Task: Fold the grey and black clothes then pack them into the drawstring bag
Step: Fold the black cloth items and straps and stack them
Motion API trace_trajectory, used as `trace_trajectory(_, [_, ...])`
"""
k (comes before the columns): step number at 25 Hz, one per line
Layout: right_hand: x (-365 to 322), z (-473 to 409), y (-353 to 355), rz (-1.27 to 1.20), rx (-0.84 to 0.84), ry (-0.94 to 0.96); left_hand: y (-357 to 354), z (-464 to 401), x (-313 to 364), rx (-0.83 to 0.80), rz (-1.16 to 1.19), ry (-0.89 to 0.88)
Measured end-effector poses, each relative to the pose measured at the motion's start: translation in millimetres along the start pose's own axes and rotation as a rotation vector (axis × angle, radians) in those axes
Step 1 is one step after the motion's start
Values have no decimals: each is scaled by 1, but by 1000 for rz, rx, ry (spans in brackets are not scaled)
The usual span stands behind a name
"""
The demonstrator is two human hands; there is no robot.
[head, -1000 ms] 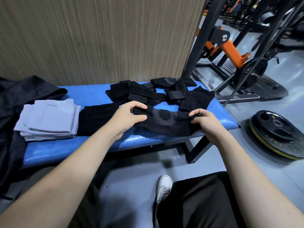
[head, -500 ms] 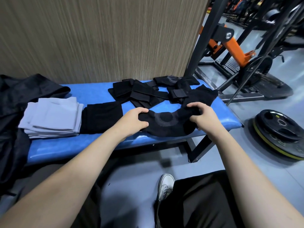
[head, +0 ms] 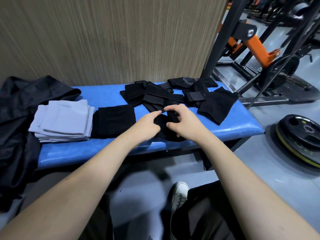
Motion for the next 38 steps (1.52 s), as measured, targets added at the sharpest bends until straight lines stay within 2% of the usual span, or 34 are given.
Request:
trace_trajectory(3, [-9, 1, -18, -17, -111, 20, -1, -1, -3, -23, 155, -9])
trace_trajectory(6, [-8, 4, -18, -223, -175, -35, 2, -3, -10, 1, 414, 54])
trace_trajectory(10, [-1, 10, -7, -449, -211, -86, 3, -2, -17, 10, 284, 19])
trace_trajectory(12, [7, 9, 4, -433, -131, -96, 1, -4, -16, 32, 237, -25])
trace_trajectory(15, [29, 2, 28, -186, 104, -151, 2, -4, -6, 46, 258, -104])
trace_trajectory(16, [37, 2, 33, -168, 130, -196, 4, -3, -3, 52, 269, -124])
trace_trajectory(19, [49, 7, 30, -441, -13, -260, 14, 3, 7, 100, 343, -166])
trace_trajectory(21, [44, 10, 26, -636, -138, -234, 20, 6, 11, 121, 405, -187])
trace_trajectory(23, [36, 11, 25, -720, -212, -188, 24, 8, 14, 112, 419, -201])
trace_trajectory(29, [28, 11, 10, -579, -365, -130, 33, 13, 11, 101, 390, -194])
trace_trajectory(32, [21, 15, 5, -611, -444, -114, 34, 15, 11, 76, 364, -191])
trace_trajectory(34, [21, 17, 4, -567, -445, -115, 34, 16, 11, 60, 349, -185])
trace_trajectory(38, [28, 17, 8, -305, -392, -173, 45, 13, 4, 148, 305, -169])
Point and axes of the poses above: each hand's wrist, its own z-axis away from the middle knuckle, its own y-axis out of the back of the hand, x = y × z, the point moved 6 cm from there along -z, towards the middle knuckle, and after that the axes turned 5 degrees about -y, right-handed, at the moved point
